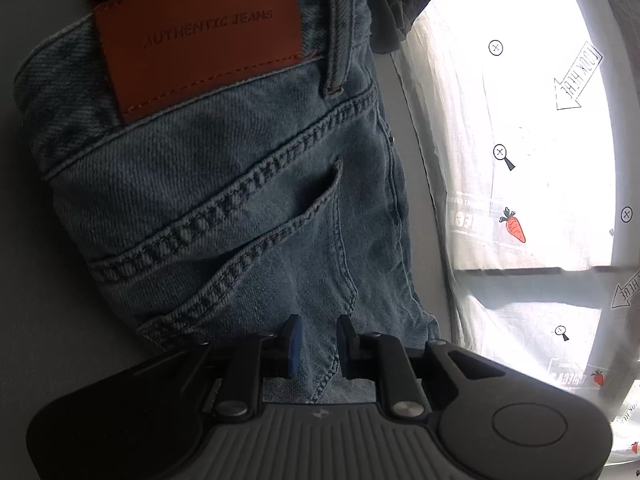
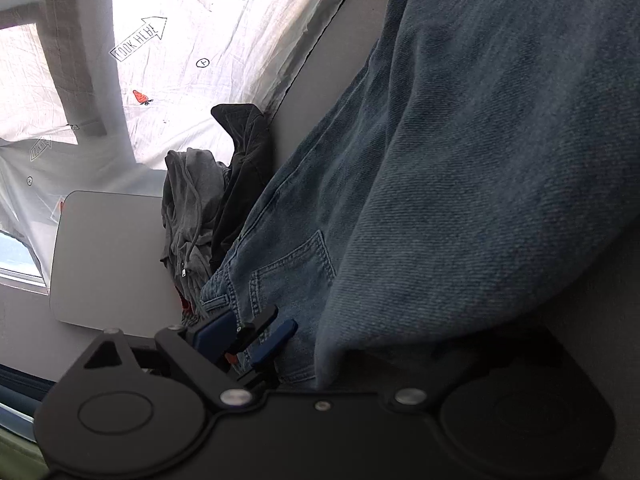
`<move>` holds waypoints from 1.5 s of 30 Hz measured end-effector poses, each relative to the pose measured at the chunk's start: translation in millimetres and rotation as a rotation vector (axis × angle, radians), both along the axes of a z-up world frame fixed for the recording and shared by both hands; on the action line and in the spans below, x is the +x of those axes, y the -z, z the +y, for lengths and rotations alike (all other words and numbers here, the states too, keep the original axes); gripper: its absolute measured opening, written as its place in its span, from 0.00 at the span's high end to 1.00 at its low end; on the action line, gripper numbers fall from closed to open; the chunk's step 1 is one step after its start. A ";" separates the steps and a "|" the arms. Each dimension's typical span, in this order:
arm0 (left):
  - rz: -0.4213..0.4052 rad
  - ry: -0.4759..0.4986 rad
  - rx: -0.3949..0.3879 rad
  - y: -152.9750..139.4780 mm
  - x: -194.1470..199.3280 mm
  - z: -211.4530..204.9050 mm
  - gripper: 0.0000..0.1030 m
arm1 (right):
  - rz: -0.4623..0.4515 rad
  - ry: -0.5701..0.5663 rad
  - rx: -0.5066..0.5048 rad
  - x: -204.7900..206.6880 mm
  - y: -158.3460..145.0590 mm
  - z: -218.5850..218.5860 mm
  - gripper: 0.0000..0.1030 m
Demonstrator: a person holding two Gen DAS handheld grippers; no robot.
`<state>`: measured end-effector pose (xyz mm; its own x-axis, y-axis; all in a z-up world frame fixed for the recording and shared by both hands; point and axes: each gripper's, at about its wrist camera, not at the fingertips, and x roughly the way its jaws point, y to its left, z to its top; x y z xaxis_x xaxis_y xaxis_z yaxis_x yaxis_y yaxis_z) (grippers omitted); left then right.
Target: Fold clothes
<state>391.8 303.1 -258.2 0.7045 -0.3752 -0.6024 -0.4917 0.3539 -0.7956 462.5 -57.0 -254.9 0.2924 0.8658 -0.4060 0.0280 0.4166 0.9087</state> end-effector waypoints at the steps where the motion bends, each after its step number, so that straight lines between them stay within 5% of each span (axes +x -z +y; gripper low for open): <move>1: -0.003 0.003 0.003 -0.4 -1.8 0.5 0.80 | 0.017 0.009 0.010 -2.1 2.0 -3.8 0.13; 5: -0.010 -0.013 -0.033 3.6 -4.6 4.7 0.80 | 0.074 0.048 -0.001 -16.1 11.7 -19.2 0.40; 7: -0.017 -0.032 -0.059 6.8 -7.5 7.3 0.80 | 0.090 0.056 -0.032 -23.9 15.7 -25.1 0.68; 10: -0.034 -0.036 -0.052 6.8 -11.4 14.1 0.80 | 0.101 0.038 -0.125 -38.0 18.1 -32.3 0.93; 14: -0.033 -0.049 0.047 0.2 -17.3 27.9 0.81 | 0.051 0.024 -0.225 -52.8 6.1 -36.8 0.94; 20: -0.032 -0.075 0.048 6.1 -28.3 40.8 0.88 | -0.287 0.037 -0.557 -56.1 -55.9 -20.9 0.94; 23: -0.044 -0.072 0.083 4.9 -31.5 35.6 0.87 | -0.433 0.042 -0.684 -54.9 -73.4 -3.6 0.92; 27: -0.050 -0.110 0.043 9.3 -36.3 33.4 0.87 | -0.582 -0.088 -0.839 -47.6 -68.8 33.5 0.86; 30: -0.053 -0.116 0.035 9.9 -39.4 31.7 0.87 | -0.637 -0.202 -0.971 -58.8 -42.9 54.3 0.61; 33: -0.050 -0.105 0.061 5.7 -41.3 28.1 0.87 | -0.708 -0.220 -1.059 -74.2 -33.7 55.2 0.50; 37: -0.047 -0.079 0.126 -6.7 -48.3 19.5 0.73 | -0.565 -0.156 -1.034 -56.5 -26.1 30.4 0.01; 41: -0.045 -0.068 0.139 -14.4 -61.2 7.6 0.44 | -0.661 -0.152 -1.014 -73.8 -21.4 21.8 0.01; 45: -0.004 -0.041 0.188 -14.2 -73.1 -2.7 0.35 | -0.710 -0.104 -0.981 -84.0 -15.9 13.5 0.00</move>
<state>318.7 300.4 -244.0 0.7195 -0.2270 -0.6564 -0.5059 0.4763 -0.7192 378.6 -43.5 -239.0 0.6634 0.3134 -0.6794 -0.4223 0.9064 0.0057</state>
